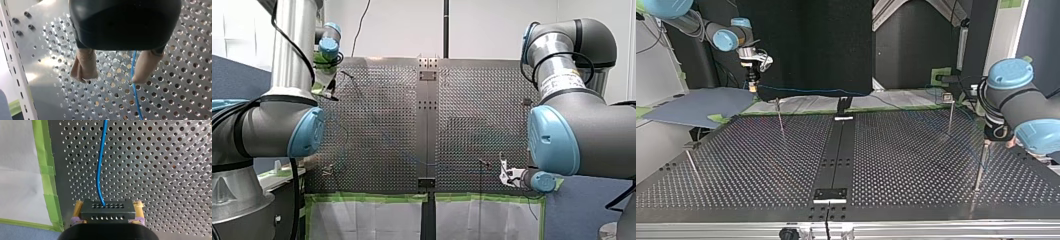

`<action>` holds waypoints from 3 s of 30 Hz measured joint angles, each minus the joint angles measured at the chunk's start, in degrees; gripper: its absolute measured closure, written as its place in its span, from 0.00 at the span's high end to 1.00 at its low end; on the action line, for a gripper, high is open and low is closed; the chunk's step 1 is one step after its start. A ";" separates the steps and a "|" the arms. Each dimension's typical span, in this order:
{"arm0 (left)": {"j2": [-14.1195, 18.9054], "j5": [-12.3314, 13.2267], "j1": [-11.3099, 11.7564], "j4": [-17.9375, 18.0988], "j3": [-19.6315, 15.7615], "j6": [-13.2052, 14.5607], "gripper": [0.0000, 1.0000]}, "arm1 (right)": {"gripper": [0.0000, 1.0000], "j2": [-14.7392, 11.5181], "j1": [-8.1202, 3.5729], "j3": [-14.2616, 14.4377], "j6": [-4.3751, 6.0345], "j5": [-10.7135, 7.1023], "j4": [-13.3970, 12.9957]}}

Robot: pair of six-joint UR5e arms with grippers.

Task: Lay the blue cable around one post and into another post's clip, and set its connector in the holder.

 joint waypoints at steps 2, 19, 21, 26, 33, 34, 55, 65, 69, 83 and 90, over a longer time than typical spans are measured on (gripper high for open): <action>0.46 -0.05 -0.12 0.00 0.00 0.21 1.00 | 0.28 0.01 0.00 0.01 0.00 -0.01 -0.01; 8.83 -5.88 -2.12 -5.74 -1.72 5.72 1.00 | 0.28 0.01 -0.02 0.00 0.06 0.00 0.14; 9.95 -7.00 -1.97 -5.33 -2.73 6.83 1.00 | 0.28 0.01 -0.02 0.00 0.07 0.00 0.18; 12.83 -7.53 -1.85 -2.86 -5.53 9.72 1.00 | 0.28 -0.01 -0.01 0.00 0.19 0.00 0.30; 16.73 -4.27 -2.48 1.00 -9.43 13.61 1.00 | 0.28 -0.01 0.05 0.00 0.34 0.00 0.37; 17.14 -3.87 -2.58 1.43 -9.85 14.03 1.00 | 0.28 -0.01 0.05 0.01 0.34 0.00 0.38; 21.49 6.17 -3.86 4.91 -6.99 24.08 1.00 | 0.28 0.00 0.40 0.00 0.27 -0.07 0.24; 19.05 11.03 -4.89 2.27 -2.12 28.95 1.00 | 0.28 -0.01 0.51 -0.13 0.15 -0.08 0.30; 18.65 12.04 -5.15 1.54 -0.46 30.60 1.00 | 0.28 -0.01 0.63 -0.16 0.06 -0.08 0.38; 16.51 6.17 -6.76 -4.25 6.15 37.26 1.00 | 0.28 -0.01 0.98 -0.22 0.00 -0.07 0.38; 16.04 2.64 -7.56 -4.88 6.48 40.79 1.00 | 0.28 -0.01 1.03 -0.24 0.00 -0.07 0.41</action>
